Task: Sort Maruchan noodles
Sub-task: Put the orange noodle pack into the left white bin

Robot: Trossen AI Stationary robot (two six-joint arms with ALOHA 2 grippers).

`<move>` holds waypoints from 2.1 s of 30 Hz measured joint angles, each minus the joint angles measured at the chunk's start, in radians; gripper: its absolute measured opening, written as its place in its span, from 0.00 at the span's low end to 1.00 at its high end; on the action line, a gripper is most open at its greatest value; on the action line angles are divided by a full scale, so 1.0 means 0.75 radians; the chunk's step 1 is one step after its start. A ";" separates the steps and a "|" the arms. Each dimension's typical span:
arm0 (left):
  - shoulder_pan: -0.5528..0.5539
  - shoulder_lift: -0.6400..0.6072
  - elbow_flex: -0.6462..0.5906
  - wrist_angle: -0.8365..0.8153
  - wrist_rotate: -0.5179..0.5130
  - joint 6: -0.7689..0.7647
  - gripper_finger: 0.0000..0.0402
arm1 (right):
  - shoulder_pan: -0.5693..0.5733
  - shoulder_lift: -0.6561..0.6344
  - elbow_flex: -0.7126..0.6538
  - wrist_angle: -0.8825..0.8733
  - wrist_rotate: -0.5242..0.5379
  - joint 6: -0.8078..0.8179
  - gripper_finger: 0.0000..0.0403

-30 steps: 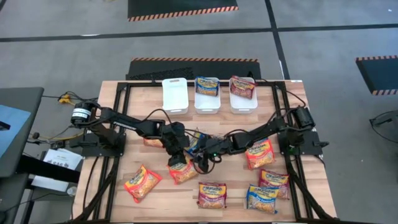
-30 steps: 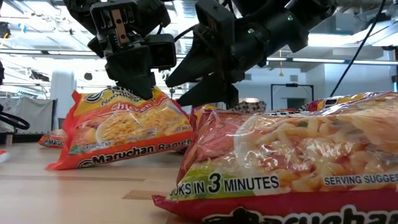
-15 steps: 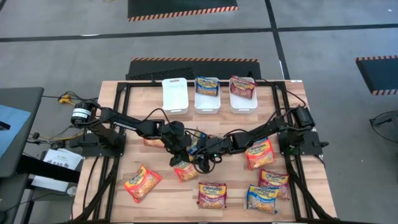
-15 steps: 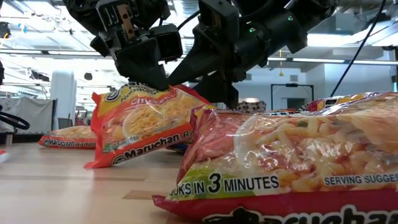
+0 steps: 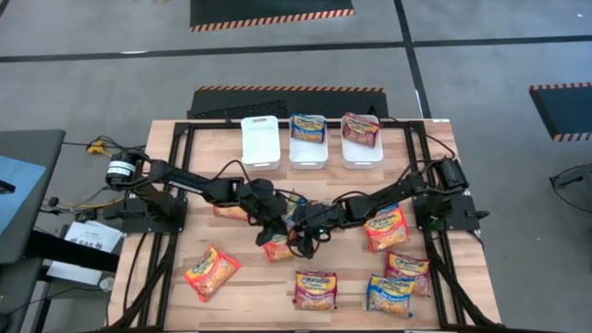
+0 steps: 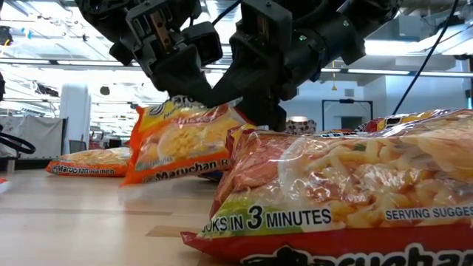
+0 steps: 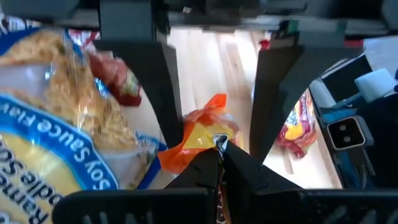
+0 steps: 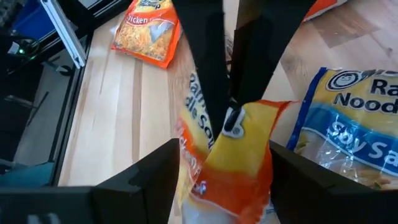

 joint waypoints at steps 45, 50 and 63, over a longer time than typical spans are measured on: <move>0.436 -0.137 0.004 0.219 0.552 -0.282 0.24 | -0.052 0.002 0.082 -0.147 -0.006 -0.086 0.06; 0.579 -0.238 0.002 0.216 0.478 -0.144 0.24 | -0.111 0.002 0.183 -0.312 -0.005 -0.158 0.06; 0.724 -0.281 0.002 0.402 0.447 -0.018 0.25 | -0.192 0.002 0.354 -0.613 -0.005 -0.325 0.07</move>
